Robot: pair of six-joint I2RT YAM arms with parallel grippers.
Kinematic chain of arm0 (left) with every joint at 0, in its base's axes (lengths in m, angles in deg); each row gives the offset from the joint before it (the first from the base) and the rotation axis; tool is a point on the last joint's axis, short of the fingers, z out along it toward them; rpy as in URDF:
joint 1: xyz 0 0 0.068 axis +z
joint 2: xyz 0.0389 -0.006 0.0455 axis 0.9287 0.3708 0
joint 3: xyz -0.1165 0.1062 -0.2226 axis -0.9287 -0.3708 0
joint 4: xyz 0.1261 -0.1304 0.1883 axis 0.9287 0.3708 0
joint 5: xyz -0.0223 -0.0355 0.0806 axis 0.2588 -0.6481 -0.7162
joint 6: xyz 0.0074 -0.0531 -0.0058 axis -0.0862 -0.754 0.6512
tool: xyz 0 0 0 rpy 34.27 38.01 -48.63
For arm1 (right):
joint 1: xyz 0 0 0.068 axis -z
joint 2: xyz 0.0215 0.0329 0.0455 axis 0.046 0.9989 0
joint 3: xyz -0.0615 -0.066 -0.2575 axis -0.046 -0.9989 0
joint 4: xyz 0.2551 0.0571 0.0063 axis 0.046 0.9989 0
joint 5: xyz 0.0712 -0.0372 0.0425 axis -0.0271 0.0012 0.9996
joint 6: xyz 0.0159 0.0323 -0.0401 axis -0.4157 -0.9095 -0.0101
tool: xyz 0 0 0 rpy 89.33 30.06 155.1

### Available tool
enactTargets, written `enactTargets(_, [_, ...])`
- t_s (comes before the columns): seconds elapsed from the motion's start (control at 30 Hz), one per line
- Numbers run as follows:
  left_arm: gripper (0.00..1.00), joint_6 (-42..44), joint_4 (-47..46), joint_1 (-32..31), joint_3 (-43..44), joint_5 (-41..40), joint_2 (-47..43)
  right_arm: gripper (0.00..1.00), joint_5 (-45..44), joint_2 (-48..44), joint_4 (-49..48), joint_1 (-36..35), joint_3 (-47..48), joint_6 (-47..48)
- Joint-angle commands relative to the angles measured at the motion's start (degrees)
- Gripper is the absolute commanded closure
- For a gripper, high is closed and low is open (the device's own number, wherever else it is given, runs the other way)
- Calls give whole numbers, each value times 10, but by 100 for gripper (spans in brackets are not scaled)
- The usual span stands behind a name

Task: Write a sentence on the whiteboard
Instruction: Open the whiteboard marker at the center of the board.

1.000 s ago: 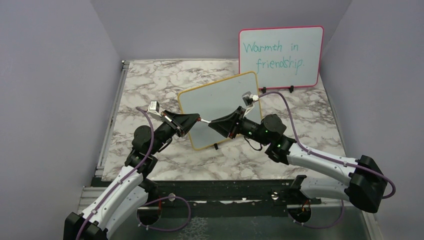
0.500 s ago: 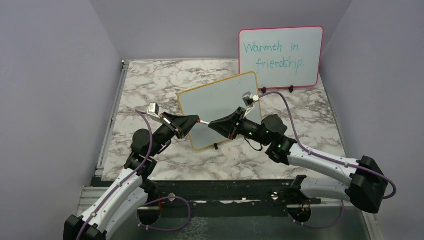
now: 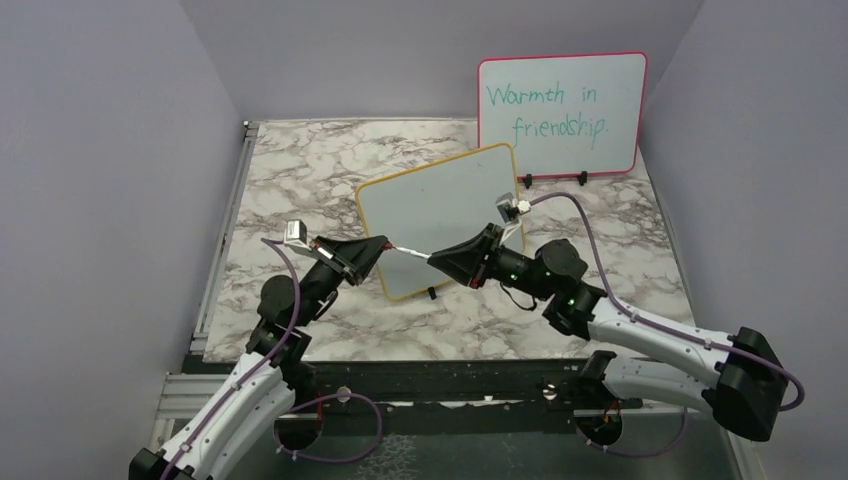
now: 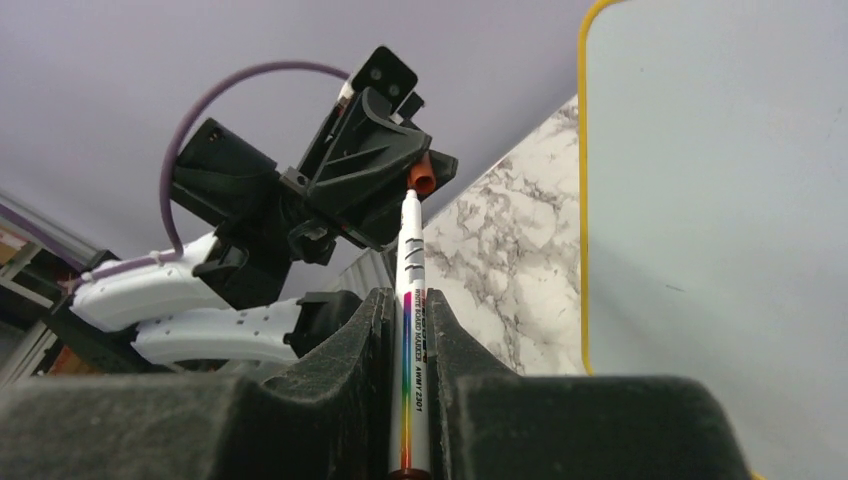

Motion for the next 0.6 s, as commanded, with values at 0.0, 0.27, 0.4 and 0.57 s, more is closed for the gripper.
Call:
enactTargets(0.0, [100,-11,10,14,-18,-122,-32,100,23,-47,-27,3,-18,8])
enactTargets(0.27, [100,84,71,15,14,-170,-26,100,-17,-96,39,3,-26,60])
enactTargets(0.4, [100,235,214,15,140,-195,21,100,-56,-131,103,3,-14,108])
enactTargets(0.57, [100,395,343,15,295,-236,92,99,-97,-168,174,3,3,165])
